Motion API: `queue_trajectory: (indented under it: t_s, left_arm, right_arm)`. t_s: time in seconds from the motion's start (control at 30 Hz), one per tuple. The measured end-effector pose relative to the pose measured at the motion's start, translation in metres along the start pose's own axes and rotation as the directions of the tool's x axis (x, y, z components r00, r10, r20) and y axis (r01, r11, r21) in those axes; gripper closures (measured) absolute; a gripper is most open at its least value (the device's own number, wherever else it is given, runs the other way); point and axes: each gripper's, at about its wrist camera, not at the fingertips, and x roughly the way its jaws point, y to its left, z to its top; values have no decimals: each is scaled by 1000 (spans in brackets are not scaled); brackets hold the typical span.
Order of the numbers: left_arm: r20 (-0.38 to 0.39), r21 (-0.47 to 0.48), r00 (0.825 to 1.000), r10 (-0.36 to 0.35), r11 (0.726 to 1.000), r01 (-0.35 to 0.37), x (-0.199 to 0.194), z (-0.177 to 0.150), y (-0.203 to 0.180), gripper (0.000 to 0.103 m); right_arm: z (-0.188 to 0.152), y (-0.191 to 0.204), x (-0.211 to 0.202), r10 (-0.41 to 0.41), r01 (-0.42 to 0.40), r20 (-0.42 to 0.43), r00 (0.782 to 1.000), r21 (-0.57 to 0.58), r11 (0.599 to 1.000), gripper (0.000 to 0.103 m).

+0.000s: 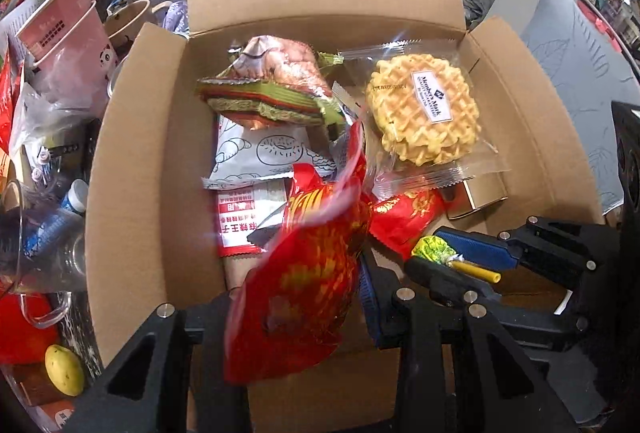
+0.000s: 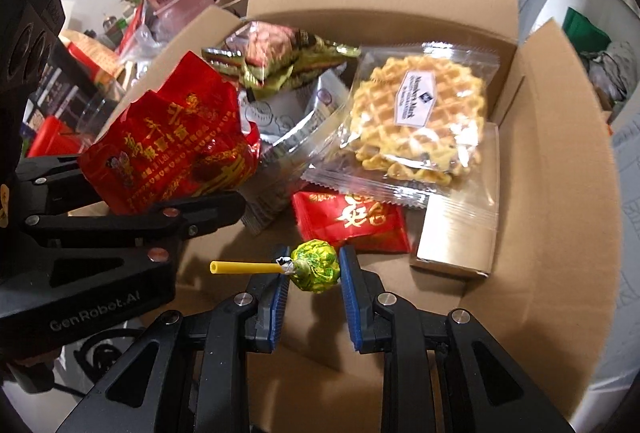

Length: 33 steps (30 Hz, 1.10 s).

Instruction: Organize snacks

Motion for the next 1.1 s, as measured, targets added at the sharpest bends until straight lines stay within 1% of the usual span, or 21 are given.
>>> queue_trajectory:
  t_s: [0.13,0.23,0.33,0.37,0.4,0.43,0.53,0.63,0.73,0.8,0.93,1.03,1.1]
  left_arm:
    - [-26,-7,1000,6,1000,-6,9,-1,1,70]
    - [-56,-19,998,10,1000,-11,16,-4,2,70]
    - [-69,-20,997,22,1000,-23,21,-9,3,70]
    - [-79,-19,996,30,999,-32,23,-9,2,70]
    - [-96,-26,995,38,999,-40,26,-9,2,70]
    - [-115,-33,993,39,999,-43,29,-10,2,70]
    - [-136,-42,990,23,999,-29,32,-14,2,70]
    - [-136,-47,990,21,999,-27,31,-16,5,69]
    - [-126,-41,991,44,998,-49,26,-18,2,69]
    - [-118,-41,992,48,998,-54,26,-10,-5,67]
    - [-98,-44,993,59,997,-63,16,-8,-14,66]
    - [-82,-44,993,81,995,-84,5,-9,-19,62]
    - [-67,-53,994,83,995,-86,-3,-10,-23,56]
  right_arm:
    - [0,0,13,-2,2,-43,999,-5,1000,78]
    - [0,2,18,1,-1,-54,999,-1,1000,78]
    - [0,4,22,-4,3,-68,998,-7,1000,77]
    - [-1,5,22,-10,10,-76,997,-10,1000,76]
    - [-1,5,23,-21,20,-82,996,-14,1000,72]
    - [2,8,26,-30,28,-86,996,-16,999,67]
    - [0,11,27,-64,63,-93,994,-23,998,61]
    - [-4,10,23,-71,70,-94,993,-23,997,59]
    - [-6,10,16,-85,84,-82,993,-22,996,56]
    - [-9,5,6,-92,91,-74,993,-21,996,53]
    - [-10,6,-13,-107,106,-50,993,-20,994,51]
    - [-11,7,-24,-125,125,-35,991,-19,992,51]
    - [-12,8,-35,-138,137,-22,990,-15,990,51]
